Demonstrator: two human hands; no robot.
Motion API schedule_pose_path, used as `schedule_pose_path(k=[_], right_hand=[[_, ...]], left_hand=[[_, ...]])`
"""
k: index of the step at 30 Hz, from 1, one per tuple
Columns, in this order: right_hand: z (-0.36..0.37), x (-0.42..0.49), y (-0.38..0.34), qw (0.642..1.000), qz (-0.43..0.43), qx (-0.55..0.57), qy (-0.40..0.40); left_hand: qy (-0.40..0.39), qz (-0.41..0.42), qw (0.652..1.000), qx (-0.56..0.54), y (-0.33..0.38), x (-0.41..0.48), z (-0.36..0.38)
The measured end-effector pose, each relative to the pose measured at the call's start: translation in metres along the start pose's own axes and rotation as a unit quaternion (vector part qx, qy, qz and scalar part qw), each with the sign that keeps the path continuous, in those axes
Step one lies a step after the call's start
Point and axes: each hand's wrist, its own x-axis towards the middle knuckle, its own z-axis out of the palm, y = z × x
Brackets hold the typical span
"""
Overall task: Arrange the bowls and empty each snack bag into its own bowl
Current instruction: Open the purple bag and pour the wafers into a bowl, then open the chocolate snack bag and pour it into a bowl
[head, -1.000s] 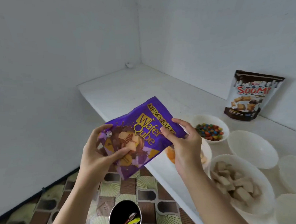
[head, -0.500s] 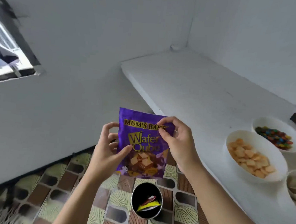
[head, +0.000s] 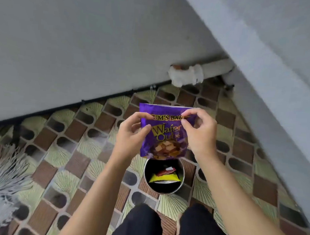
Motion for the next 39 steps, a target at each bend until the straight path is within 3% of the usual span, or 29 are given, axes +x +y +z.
schedule_pose_path(k=[8,12,15,20,32,39], right_hand=[[0.058,-0.015,0.223,0.996,0.054,-0.025,-0.059],[0.062,-0.031,0.271,0.989,0.116,-0.021,-0.094],[0.055,-0.039,0.265,0.982,0.149,-0.015,-0.113],[0.030,-0.034,0.170,0.980,0.161,0.030,-0.112],[-0.109,-0.027,-0.195,0.989,0.048,0.101,-0.094],[-0.228,-0.049,-0.294,0.989,-0.049,0.134,0.044]], left_hand=[[-0.030,-0.133,0.990,-0.027,-0.211,0.029,0.026],[-0.075,-0.211,0.975,0.006,-0.253,0.027,0.030],[-0.110,-0.211,0.971,0.025,-0.247,0.022,0.023],[-0.129,-0.159,0.978,0.042,-0.156,0.017,0.007],[-0.118,0.035,0.991,0.048,0.216,-0.029,0.007],[-0.234,0.202,0.950,0.046,0.352,-0.060,0.084]])
